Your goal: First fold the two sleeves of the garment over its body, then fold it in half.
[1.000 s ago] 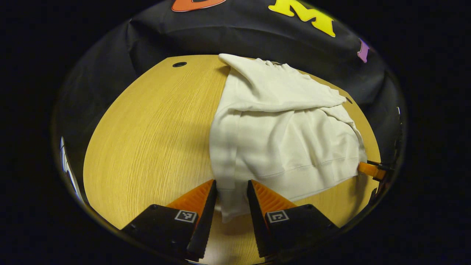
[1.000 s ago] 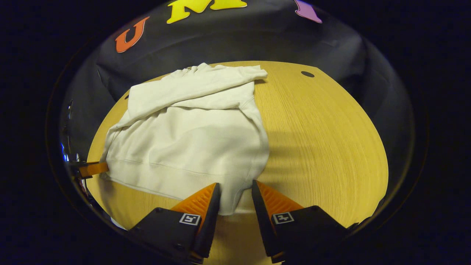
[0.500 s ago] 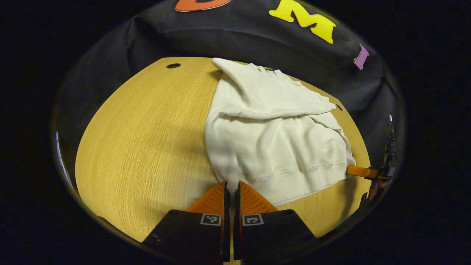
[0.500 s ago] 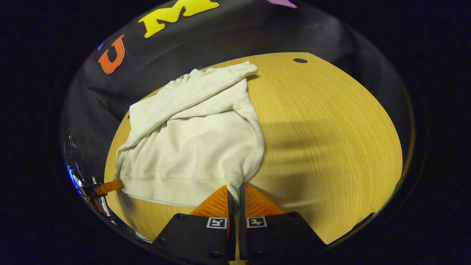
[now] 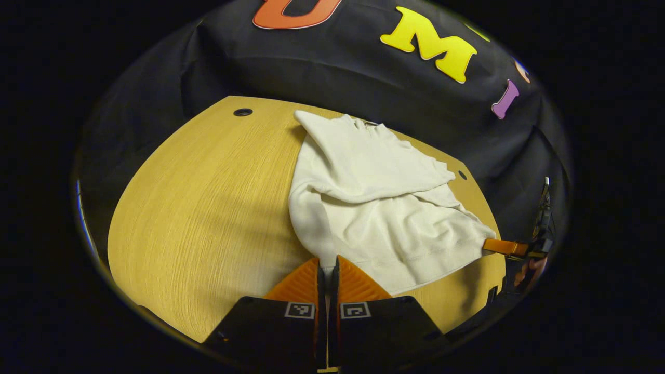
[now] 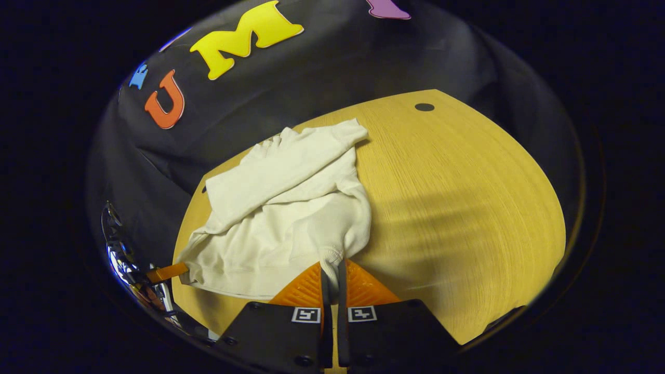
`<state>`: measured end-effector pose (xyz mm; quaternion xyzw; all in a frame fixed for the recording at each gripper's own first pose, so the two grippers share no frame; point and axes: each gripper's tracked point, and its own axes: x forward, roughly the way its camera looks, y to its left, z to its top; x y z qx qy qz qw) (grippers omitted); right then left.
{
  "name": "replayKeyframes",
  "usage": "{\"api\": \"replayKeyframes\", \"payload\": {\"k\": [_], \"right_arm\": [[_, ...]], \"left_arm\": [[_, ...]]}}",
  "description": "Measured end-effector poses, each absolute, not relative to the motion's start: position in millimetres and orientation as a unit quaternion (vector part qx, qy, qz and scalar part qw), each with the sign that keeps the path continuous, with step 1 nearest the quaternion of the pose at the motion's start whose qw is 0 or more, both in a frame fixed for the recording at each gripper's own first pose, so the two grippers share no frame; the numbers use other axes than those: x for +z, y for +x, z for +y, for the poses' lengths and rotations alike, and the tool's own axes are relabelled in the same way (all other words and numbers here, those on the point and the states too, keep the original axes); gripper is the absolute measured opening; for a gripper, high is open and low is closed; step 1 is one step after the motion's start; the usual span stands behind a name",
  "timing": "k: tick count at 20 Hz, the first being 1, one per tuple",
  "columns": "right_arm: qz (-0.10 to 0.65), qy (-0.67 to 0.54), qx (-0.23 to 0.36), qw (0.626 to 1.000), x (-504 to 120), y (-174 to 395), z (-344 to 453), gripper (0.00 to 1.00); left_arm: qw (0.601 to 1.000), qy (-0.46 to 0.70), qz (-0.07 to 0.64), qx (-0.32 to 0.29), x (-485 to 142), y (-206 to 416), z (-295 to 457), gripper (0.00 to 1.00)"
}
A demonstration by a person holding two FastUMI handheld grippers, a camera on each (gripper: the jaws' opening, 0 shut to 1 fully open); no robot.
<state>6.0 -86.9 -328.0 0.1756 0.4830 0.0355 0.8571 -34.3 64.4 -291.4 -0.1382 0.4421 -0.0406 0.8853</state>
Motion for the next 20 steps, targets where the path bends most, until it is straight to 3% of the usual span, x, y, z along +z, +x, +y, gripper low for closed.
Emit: {"api": "replayKeyframes", "payload": {"k": [8, 16, 20], "right_arm": [[0.393, 0.187, 0.064, 0.898, -235, 99, -77, 0.04], [0.369, 0.165, 0.079, 0.911, -189, 221, -67, 0.04], [0.376, 0.152, 0.079, 0.911, -200, 279, -55, 0.04]], "left_arm": [[0.913, -0.167, 0.368, -0.053, -211, 46, 53, 0.04], [0.915, -0.242, 0.321, -0.014, -161, 151, 58, 0.04], [0.912, -0.263, 0.314, 0.001, -165, 202, 62, 0.04]]}}
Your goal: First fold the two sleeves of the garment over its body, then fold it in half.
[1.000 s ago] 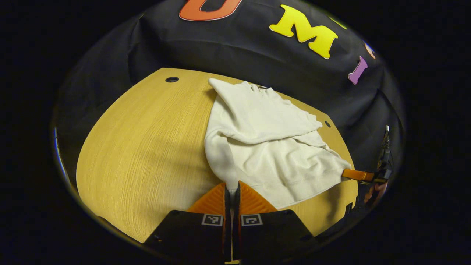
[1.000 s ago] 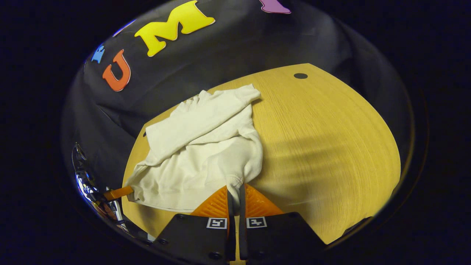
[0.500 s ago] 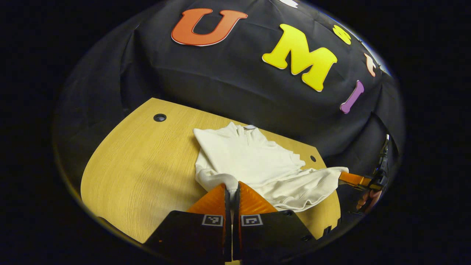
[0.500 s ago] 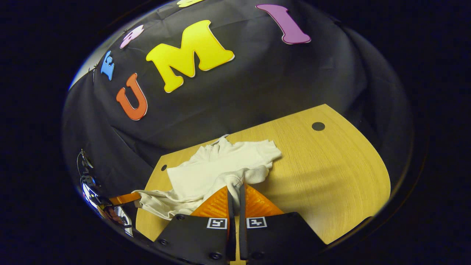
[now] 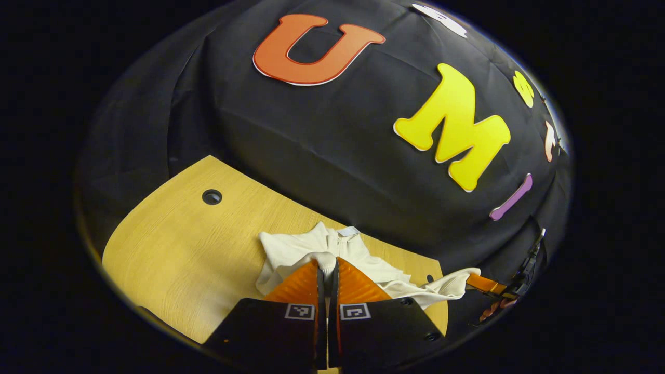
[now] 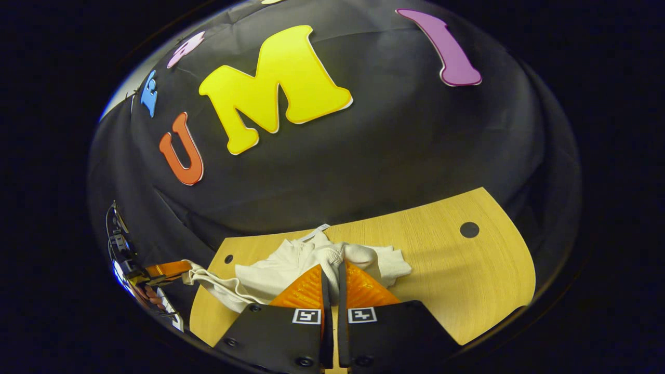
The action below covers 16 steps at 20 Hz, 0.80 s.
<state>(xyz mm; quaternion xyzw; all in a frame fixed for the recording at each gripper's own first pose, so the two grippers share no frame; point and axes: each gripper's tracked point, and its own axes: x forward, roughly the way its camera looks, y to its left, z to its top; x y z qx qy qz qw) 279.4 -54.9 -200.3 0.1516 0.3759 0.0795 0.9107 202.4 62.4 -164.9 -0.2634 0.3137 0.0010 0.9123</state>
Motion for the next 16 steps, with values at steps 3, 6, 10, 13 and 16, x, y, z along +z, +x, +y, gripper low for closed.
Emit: {"api": "replayKeyframes", "payload": {"k": [3, 6, 10, 13, 16], "right_arm": [[0.38, 0.167, 0.075, 0.907, -226, 319, -47, 0.04], [0.385, 0.146, 0.081, 0.908, -268, 351, -36, 0.04], [0.386, 0.11, 0.09, 0.912, -322, 385, -24, 0.05], [0.395, 0.096, 0.083, 0.91, -362, 400, -25, 0.04], [0.412, 0.079, 0.075, 0.905, -397, 400, -32, 0.05]], "left_arm": [[0.915, -0.269, 0.299, 0.026, -186, 249, 74, 0.04], [0.917, -0.255, 0.304, 0.037, -224, 282, 77, 0.04], [0.918, -0.243, 0.311, 0.04, -268, 319, 79, 0.04], [0.921, -0.231, 0.312, 0.041, -298, 338, 87, 0.04], [0.921, -0.212, 0.326, 0.04, -333, 347, 98, 0.04]]}}
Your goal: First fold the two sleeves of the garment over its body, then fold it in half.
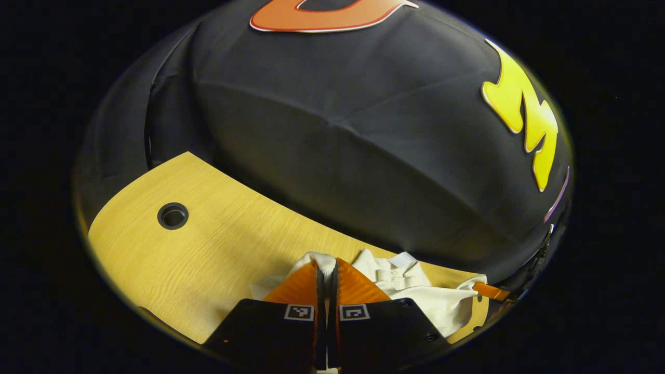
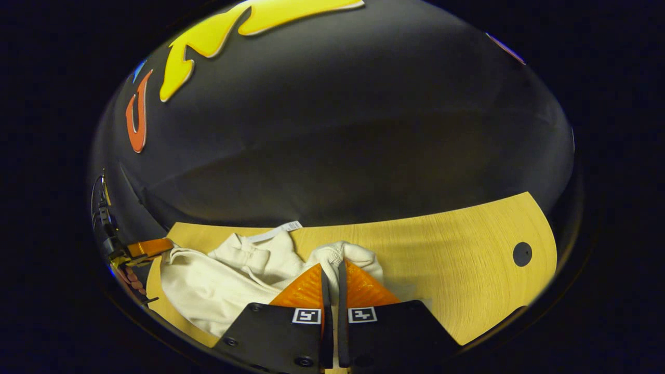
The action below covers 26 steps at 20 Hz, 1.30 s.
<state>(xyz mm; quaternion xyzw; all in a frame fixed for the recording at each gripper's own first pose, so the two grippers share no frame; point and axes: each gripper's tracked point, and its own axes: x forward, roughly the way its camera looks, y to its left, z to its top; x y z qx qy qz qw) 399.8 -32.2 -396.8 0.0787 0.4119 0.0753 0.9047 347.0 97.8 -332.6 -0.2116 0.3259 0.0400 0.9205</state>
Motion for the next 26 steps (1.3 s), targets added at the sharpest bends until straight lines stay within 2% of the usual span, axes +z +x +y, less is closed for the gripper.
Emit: {"api": "replayKeyframes", "payload": {"k": [2, 3, 5, 6, 7, 8, 9, 10, 11, 12, 13, 15, 21, 26], "right_arm": [[0.404, 0.078, 0.071, 0.909, -404, 409, -40, 0.04], [0.397, 0.08, 0.07, 0.912, -407, 416, -40, 0.04], [0.388, 0.068, 0.073, 0.916, -411, 417, -40, 0.04], [0.385, 0.068, 0.073, 0.917, -410, 419, -38, 0.09], [0.383, 0.072, 0.066, 0.919, -408, 417, -37, 0.19], [0.375, 0.08, 0.063, 0.921, -400, 418, -35, 0.24], [0.367, 0.084, 0.057, 0.925, -395, 422, -33, 0.26], [0.357, 0.084, 0.051, 0.929, -386, 423, -35, 0.3], [0.347, 0.08, 0.046, 0.933, -378, 422, -38, 0.48], [0.339, 0.075, 0.041, 0.937, -369, 419, -41, 0.46], [0.331, 0.064, 0.037, 0.941, -360, 415, -42, 0.57], [0.312, 0.047, 0.027, 0.949, -342, 405, -47, 0.75], [0.279, 0.03, 0.025, 0.96, -281, 345, -44, 0.87], [0.202, 0.027, 0.032, 0.978, -166, 283, -26, 0.95]], "left_arm": [[0.92, -0.205, 0.332, 0.036, -346, 347, 101, 0.04], [0.92, -0.207, 0.33, 0.034, -351, 350, 102, 0.0], [0.924, -0.196, 0.327, 0.024, -356, 354, 101, 0.04], [0.927, -0.182, 0.327, 0.02, -356, 356, 100, 0.05], [0.93, -0.164, 0.33, 0.016, -355, 357, 99, 0.11], [0.932, -0.146, 0.332, 0.013, -352, 357, 97, 0.15], [0.934, -0.133, 0.33, 0.008, -344, 357, 95, 0.1], [0.939, -0.117, 0.323, 0.012, -335, 356, 97, 0.29], [0.946, -0.098, 0.308, 0.02, -327, 360, 99, 0.47], [0.953, -0.083, 0.29, 0.028, -313, 365, 103, 0.56], [0.959, -0.075, 0.271, 0.033, -297, 370, 107, 0.84], [0.965, -0.069, 0.251, 0.039, -274, 366, 108, 0.96], [0.979, -0.04, 0.187, 0.065, -188, 310, 116, 0.99], [0.992, -0.052, 0.104, 0.045, -75, 243, 90, 0.98]]}}
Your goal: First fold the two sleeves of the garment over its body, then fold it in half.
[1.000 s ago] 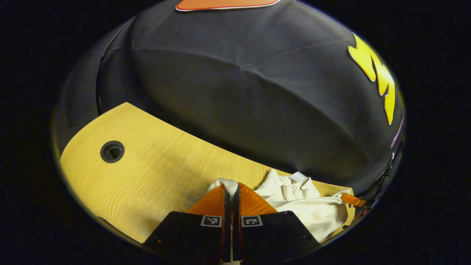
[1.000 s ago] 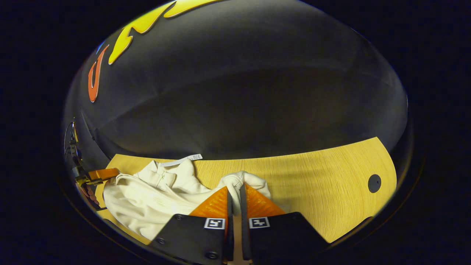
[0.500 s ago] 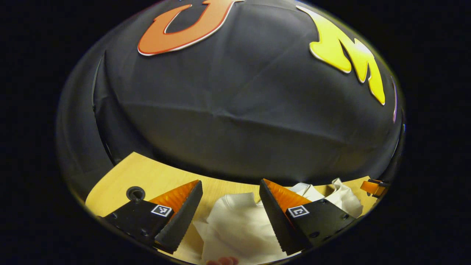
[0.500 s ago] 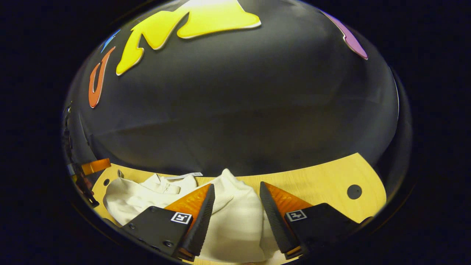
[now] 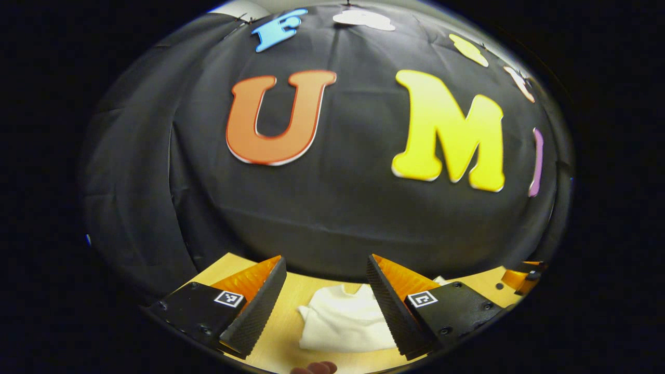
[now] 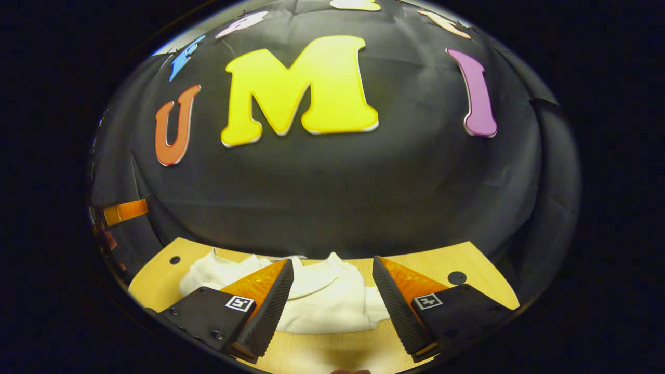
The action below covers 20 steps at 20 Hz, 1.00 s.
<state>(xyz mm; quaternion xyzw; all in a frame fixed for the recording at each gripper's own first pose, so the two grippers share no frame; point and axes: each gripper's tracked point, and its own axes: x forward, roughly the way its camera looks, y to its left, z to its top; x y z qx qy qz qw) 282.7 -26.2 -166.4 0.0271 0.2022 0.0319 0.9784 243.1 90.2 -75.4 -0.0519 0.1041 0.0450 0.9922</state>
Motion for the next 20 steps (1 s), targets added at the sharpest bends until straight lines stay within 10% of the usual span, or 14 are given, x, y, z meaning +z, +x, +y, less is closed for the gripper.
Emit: {"api": "replayKeyframes", "payload": {"k": [6, 20], "right_arm": [[0.071, 0.046, 0.041, 0.996, -28, 194, -21, 0.95], [0.035, -0.004, 0.045, 0.998, -7, 36, -3, 0.94]], "left_arm": [[0.999, -0.002, 0.02, 0.033, 42, 148, 66, 0.98], [1.0, -0.008, 0.015, 0.007, 26, 19, -2, 0.98]]}}
